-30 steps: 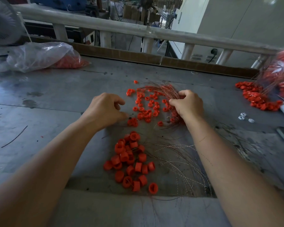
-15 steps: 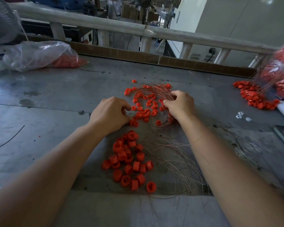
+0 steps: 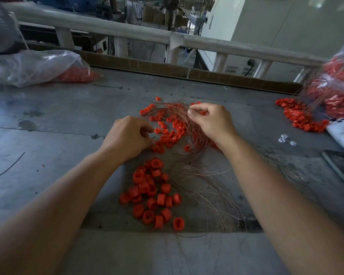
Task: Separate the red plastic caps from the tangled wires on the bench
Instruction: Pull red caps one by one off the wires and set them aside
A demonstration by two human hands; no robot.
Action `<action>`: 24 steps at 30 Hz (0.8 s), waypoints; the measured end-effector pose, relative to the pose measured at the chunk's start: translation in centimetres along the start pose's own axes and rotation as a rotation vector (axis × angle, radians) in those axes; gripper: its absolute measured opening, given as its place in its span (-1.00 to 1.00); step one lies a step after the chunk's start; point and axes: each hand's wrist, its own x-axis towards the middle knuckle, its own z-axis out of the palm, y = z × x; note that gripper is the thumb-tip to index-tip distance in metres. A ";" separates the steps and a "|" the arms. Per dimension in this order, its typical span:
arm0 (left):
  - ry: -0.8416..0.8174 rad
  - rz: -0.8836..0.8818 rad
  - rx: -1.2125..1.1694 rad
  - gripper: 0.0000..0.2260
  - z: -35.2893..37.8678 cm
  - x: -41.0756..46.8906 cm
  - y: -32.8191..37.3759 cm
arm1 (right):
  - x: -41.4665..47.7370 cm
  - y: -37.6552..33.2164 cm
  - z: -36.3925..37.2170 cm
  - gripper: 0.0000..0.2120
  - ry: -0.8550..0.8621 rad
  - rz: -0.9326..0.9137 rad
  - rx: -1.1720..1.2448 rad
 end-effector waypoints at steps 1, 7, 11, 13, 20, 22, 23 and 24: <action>0.006 0.000 0.000 -0.78 0.0 0.0 -0.1 | -0.2 -0.1 -0.2 -0.79 -0.006 -0.012 -0.021; 0.017 -0.002 -0.004 -0.77 -0.1 -0.1 -0.2 | -0.9 -0.2 -2.1 -0.85 0.006 -0.016 0.083; 0.020 -0.011 -0.030 -0.76 -0.3 -0.1 -0.3 | -0.8 1.1 -4.5 -0.89 0.084 0.090 0.109; 0.026 -0.016 -0.036 -0.76 -0.4 -0.2 -0.3 | -0.9 2.1 -5.4 -0.92 0.052 0.143 0.011; 0.034 0.002 -0.027 -0.76 -0.3 -0.4 0.0 | -2.5 4.4 -5.2 -0.53 -0.245 0.289 -0.168; 0.033 0.004 -0.029 -0.76 -0.3 -0.4 0.0 | -2.7 4.6 -4.7 -0.58 -0.226 0.269 -0.213; 0.031 0.005 -0.031 -0.76 -0.3 -0.4 0.0 | -2.7 4.6 -4.4 -0.64 -0.205 0.247 -0.203; 0.031 0.006 -0.033 -0.75 -0.3 -0.4 0.0 | -2.7 4.5 -4.2 -0.69 -0.189 0.218 -0.194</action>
